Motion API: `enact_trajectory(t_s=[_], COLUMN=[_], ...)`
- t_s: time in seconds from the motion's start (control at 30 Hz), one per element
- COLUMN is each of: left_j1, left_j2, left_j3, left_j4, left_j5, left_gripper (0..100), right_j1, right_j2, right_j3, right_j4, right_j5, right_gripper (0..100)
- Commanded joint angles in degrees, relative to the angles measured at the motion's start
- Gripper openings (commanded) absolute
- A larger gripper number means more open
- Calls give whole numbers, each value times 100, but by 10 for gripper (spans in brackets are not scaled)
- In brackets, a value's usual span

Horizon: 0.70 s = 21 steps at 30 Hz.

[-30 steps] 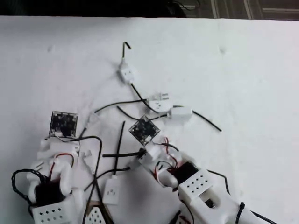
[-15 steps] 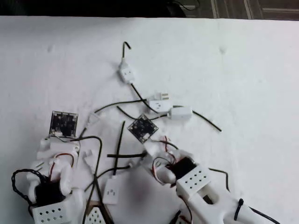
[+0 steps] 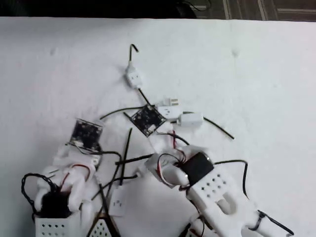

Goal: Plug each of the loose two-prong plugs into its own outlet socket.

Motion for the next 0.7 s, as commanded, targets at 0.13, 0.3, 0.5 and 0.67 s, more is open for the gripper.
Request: enact_trajectory(t_s=[0.13, 0.3, 0.5, 0.67], left_j1=[1314, 2457, 3116, 3380], left_j2=[-4, 13, 22, 22], left_j3=[-273, -264, -132, 167], left_j4=[448, 448, 299, 211], left_j5=[-35, 26, 325, 299], left_gripper=[309, 311, 312, 312], right_j1=[92, 1138, 2624, 3301], right_j2=[-1455, -1903, -2149, -2158], right_j3=[-1811, -1881, -1890, -1881], right_j4=[1780, 2290, 2387, 2369], right_j5=[-9, -9, -9, -44], right_gripper=[190, 190, 191, 191])
